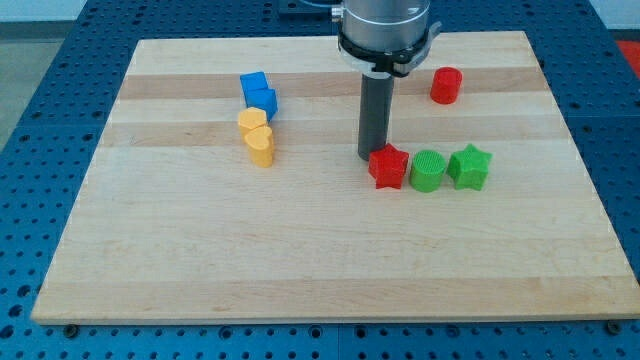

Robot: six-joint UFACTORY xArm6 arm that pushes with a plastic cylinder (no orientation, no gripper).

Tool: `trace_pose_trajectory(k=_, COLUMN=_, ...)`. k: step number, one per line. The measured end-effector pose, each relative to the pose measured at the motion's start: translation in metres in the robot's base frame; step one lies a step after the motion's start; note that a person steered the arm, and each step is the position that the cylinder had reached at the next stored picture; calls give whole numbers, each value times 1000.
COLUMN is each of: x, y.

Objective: Move the red circle towards the red star

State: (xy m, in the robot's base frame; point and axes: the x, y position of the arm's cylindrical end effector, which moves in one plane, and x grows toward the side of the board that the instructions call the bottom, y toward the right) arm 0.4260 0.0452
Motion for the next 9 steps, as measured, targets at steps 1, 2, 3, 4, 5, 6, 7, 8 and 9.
trace_pose_trajectory(k=1, x=-22, y=0)
trace_pose_trajectory(k=2, x=-56, y=13)
trace_pose_trajectory(k=3, x=-60, y=62)
trace_pose_trajectory(k=4, x=-60, y=121)
trace_pose_trajectory(k=5, x=-87, y=174)
trace_pose_trajectory(k=6, x=-126, y=169)
trace_pose_trajectory(k=7, x=-126, y=113)
trace_pose_trajectory(k=8, x=-116, y=42)
trace_pose_trajectory(k=9, x=-76, y=8)
